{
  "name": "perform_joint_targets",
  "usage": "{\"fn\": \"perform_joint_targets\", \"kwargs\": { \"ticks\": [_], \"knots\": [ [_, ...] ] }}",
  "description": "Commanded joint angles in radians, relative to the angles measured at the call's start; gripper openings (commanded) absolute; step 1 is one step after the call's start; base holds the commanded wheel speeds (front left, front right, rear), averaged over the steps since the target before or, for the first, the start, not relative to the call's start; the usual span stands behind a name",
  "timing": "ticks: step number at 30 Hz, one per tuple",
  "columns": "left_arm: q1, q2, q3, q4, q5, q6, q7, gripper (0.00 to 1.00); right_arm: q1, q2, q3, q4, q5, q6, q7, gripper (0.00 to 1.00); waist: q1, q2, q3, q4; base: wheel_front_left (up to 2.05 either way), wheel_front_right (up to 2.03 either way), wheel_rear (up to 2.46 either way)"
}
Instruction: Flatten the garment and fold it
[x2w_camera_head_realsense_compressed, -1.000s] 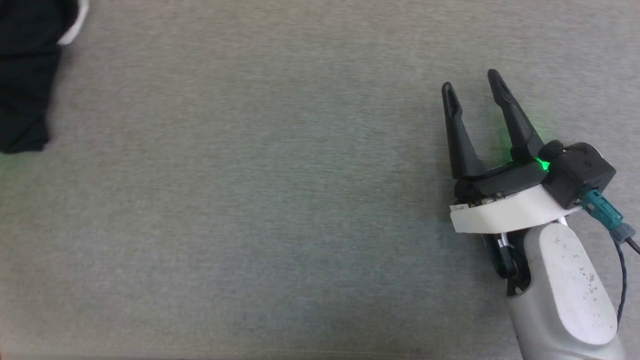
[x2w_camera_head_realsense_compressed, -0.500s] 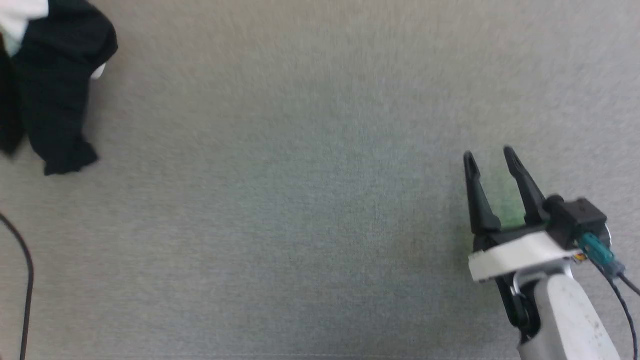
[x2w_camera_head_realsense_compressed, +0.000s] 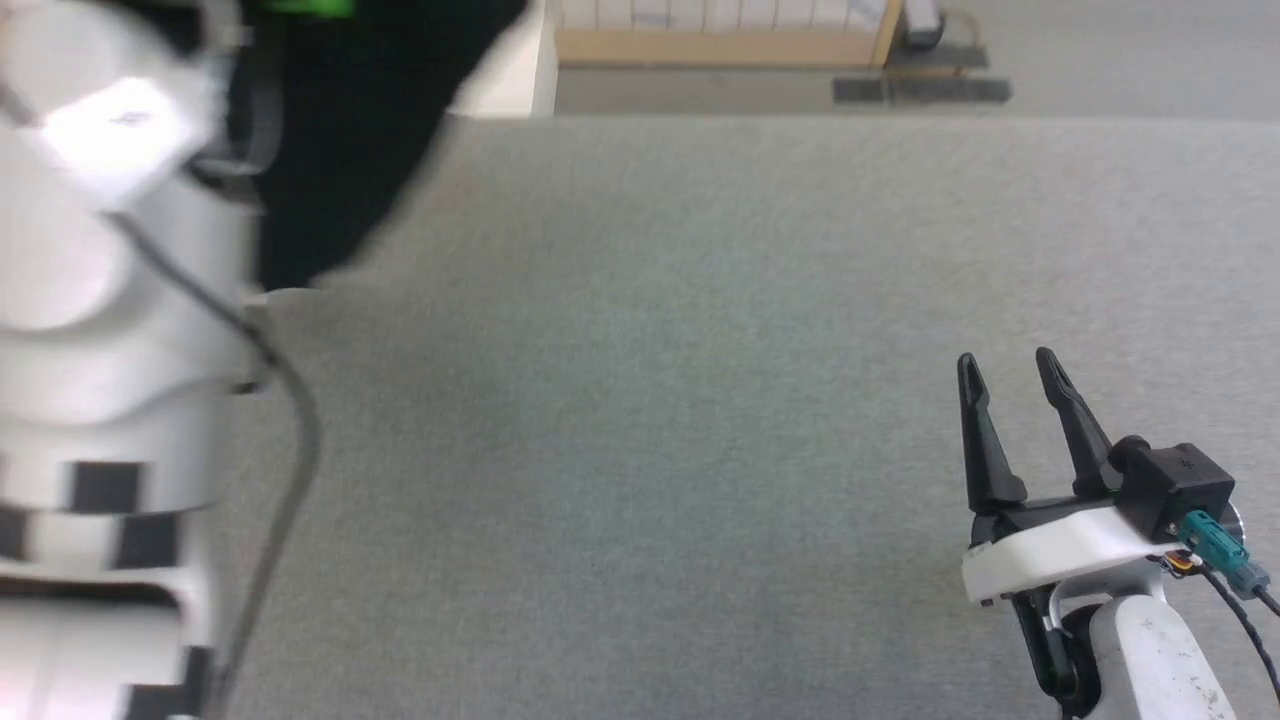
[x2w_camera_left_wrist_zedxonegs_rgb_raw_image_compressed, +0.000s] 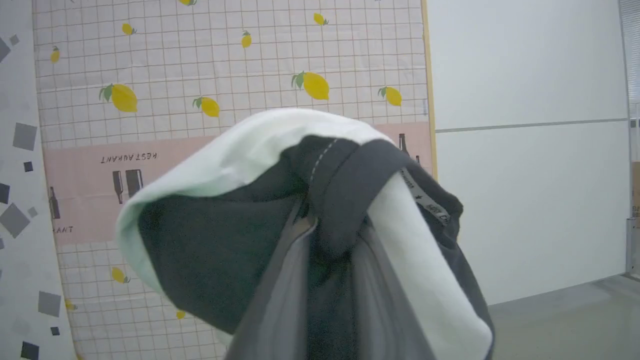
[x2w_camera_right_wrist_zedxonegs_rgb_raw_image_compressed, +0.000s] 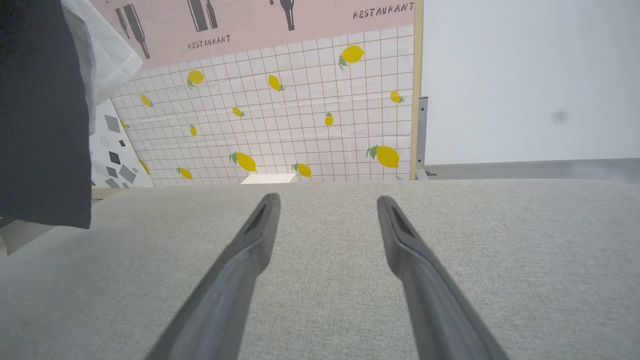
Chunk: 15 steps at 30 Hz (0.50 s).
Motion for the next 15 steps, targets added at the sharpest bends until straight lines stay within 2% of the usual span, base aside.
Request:
{"fn": "perform_joint_targets", "kwargs": {
  "ticks": [1, 7, 12, 15],
  "knots": [
    [-0.02, -0.038, -0.023, 0.01, -0.016, -0.013, -0.007, 0.0, 0.017, -0.001, -0.001, -0.006, 0.006, -0.002, 0.005, 1.0, 0.0, -0.0001, -0.056, -0.06, 0.0, 0.0, 0.0],
    [-0.022, -0.172, -0.108, 0.049, -0.058, -0.038, -0.012, 0.0, 0.031, -0.001, -0.001, -0.021, 0.007, -0.002, 0.021, 1.0, 0.0, -0.0001, -0.047, -0.124, 0.0, 0.0, 0.0],
    [0.054, -0.212, -0.194, 0.134, -0.098, -0.047, 0.03, 0.0, 0.032, -0.001, -0.006, -0.035, 0.011, -0.002, 0.029, 1.0, 0.0, -0.0001, -0.022, -0.168, 0.0, 0.0, 0.0],
    [0.144, -0.221, -0.265, 0.223, -0.129, -0.055, 0.099, 0.0, 0.03, -0.001, -0.007, -0.04, 0.012, -0.002, 0.033, 1.0, 0.0, -0.0001, -0.01, -0.189, 0.0, 0.0, 0.0]
  ]
}}
